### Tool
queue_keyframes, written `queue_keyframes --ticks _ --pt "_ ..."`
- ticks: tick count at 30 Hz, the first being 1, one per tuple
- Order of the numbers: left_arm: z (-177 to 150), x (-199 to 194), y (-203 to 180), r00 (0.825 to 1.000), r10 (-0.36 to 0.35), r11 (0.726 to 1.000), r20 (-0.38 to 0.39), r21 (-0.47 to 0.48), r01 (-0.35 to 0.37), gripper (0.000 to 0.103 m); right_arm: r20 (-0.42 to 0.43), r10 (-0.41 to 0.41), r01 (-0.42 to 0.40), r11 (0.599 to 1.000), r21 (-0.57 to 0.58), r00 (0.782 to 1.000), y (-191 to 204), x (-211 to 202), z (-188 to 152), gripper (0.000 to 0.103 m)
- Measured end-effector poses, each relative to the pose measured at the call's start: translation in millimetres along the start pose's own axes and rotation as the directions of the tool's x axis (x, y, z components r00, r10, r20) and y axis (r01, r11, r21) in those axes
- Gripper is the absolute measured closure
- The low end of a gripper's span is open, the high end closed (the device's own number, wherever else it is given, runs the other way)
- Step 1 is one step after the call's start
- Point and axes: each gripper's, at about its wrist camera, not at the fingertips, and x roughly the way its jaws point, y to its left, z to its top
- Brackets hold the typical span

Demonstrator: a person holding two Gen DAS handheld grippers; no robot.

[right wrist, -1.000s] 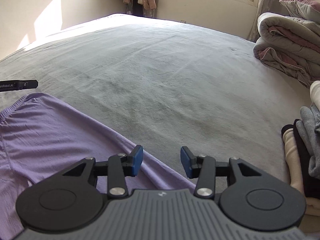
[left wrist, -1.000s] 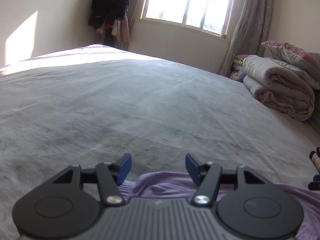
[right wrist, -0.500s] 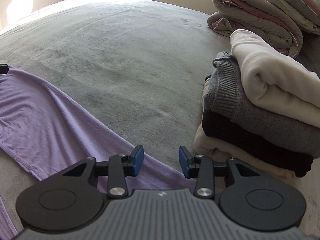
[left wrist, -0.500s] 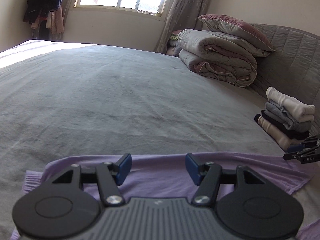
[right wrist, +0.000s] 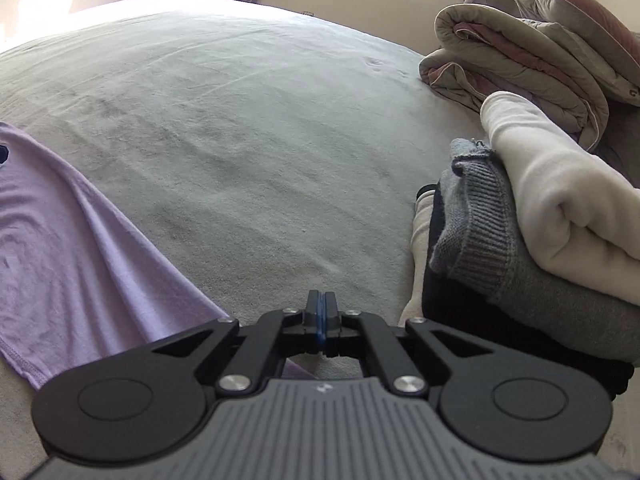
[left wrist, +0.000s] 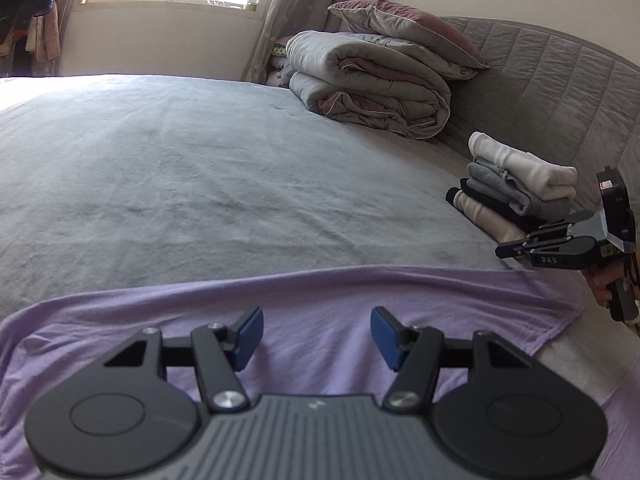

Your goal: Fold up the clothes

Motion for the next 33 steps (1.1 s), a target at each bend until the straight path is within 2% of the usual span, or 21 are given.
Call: queue_keyframes --ticks 1,2,4,5,12,13,14,16,20,22,24,26,27,29,33 --pt "0 0 0 1.000 -0.001 1.000 -0.001 0.000 0.001 0.042 0.004 0.021 -0.021 1.000 0.008 1.000 -1 -1 0 0.102" --pt "0 1 0 1.000 -0.002 1.000 -0.003 -0.001 0.002 0.042 0.008 0.043 -0.043 0.999 0.015 0.999 -1 -1 0 0.089" --pt "-1 1 0 1.000 -0.003 1.000 -0.006 -0.001 0.003 0.042 0.015 0.077 -0.077 0.997 0.031 0.997 -3 -6 2 0.075" --pt "-1 2 0 1.000 -0.004 1.000 -0.007 -0.002 0.004 0.042 0.015 0.092 -0.093 0.995 0.032 0.996 -4 -8 2 0.063" --pt "-2 4 0 1.000 -0.012 1.000 -0.017 -0.001 0.012 0.042 -0.041 0.170 -0.170 0.985 -0.007 0.985 6 -11 -2 0.062" --pt "-3 5 0 1.000 -0.014 1.000 -0.019 0.000 0.014 0.042 -0.059 0.177 -0.178 0.984 -0.007 0.982 8 -8 -4 0.066" --pt "-3 6 -1 1.000 -0.016 1.000 -0.020 0.001 0.016 0.042 -0.077 0.184 -0.185 0.983 -0.007 0.980 10 -4 -7 0.085" --pt "-4 7 -1 1.000 -0.021 1.000 -0.023 0.004 0.021 0.042 -0.085 0.178 -0.180 0.984 -0.014 0.980 12 -2 -8 0.100" --pt "-5 9 -2 0.999 -0.028 1.000 -0.028 0.010 0.028 0.042 -0.062 0.123 -0.125 0.992 -0.018 0.990 13 -2 -6 0.102" --pt "-6 9 -2 0.999 -0.028 1.000 -0.029 0.012 0.029 0.041 -0.053 0.096 -0.097 0.995 -0.016 0.994 13 -1 -5 0.101" --pt "-6 9 -2 0.999 -0.030 0.999 -0.029 0.013 0.031 0.040 -0.044 0.068 -0.068 0.998 -0.014 0.997 13 -1 -4 0.095" --pt "-6 9 -2 0.999 -0.031 0.999 -0.030 0.015 0.031 0.039 -0.035 0.040 -0.040 0.999 -0.012 0.999 13 0 -3 0.084" --pt "-6 9 -3 0.999 -0.031 0.999 -0.030 0.015 0.031 0.039 -0.030 0.026 -0.026 1.000 -0.010 0.999 13 0 -3 0.073" --pt "-6 9 -1 0.999 -0.028 1.000 -0.021 0.003 0.028 0.039 -0.011 0.027 -0.027 1.000 0.013 1.000 3 -13 -5 0.062" --pt "-4 4 10 1.000 0.022 0.998 0.013 -0.060 -0.021 0.039 0.000 0.006 -0.006 0.998 0.061 1.000 -22 -41 -11 0.062"
